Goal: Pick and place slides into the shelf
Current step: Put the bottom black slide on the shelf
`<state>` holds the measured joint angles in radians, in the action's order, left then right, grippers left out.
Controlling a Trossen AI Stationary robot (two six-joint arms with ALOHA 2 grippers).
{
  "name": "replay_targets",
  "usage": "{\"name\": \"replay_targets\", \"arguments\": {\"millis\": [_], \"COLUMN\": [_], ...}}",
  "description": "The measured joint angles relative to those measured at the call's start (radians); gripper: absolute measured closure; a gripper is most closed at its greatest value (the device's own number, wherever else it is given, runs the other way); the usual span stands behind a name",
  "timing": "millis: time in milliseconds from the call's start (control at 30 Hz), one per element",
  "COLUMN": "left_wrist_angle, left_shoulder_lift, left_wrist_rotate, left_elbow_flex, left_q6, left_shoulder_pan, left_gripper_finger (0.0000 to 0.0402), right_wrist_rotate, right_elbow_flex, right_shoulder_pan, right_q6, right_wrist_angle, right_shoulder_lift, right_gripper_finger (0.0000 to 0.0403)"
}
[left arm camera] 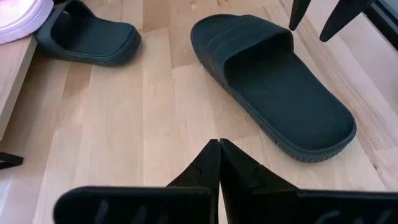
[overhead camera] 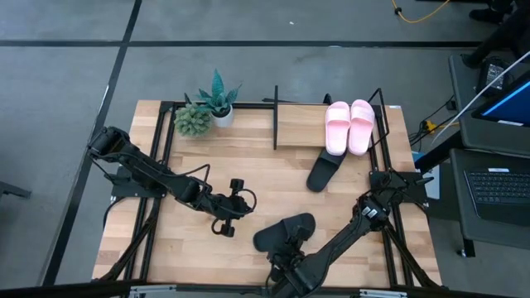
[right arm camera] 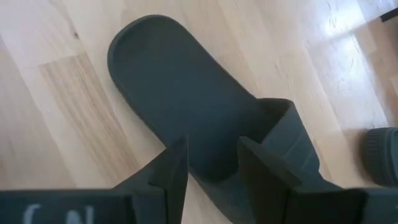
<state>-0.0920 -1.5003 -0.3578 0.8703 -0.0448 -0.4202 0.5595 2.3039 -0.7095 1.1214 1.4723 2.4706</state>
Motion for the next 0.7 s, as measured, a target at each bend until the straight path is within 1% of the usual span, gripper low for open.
{"name": "replay_targets", "arguments": {"millis": [233, 400, 700], "left_wrist_angle": [-0.006, -0.006, -0.023], "left_shoulder_lift": [0.000, 0.000, 0.000], "left_wrist_rotate": [0.000, 0.000, 0.000], "left_elbow_flex": [0.000, 0.000, 0.000], "left_q6": [0.004, 0.004, 0.001], "left_shoulder_pan": [0.000, 0.000, 0.000], "left_gripper_finger": [0.0401, 0.0401, 0.0401], "right_wrist_rotate": [-0.020, -0.020, -0.022], "right_elbow_flex": [0.000, 0.000, 0.000], "right_shoulder_pan": [0.023, 0.040, 0.042], "right_q6": [0.000, 0.033, 0.057], "right_wrist_angle": [-0.001, 0.031, 0.062], "right_shoulder_lift": [0.000, 0.000, 0.000], "right_gripper_finger": [0.0263, 0.0263, 0.0263]}}
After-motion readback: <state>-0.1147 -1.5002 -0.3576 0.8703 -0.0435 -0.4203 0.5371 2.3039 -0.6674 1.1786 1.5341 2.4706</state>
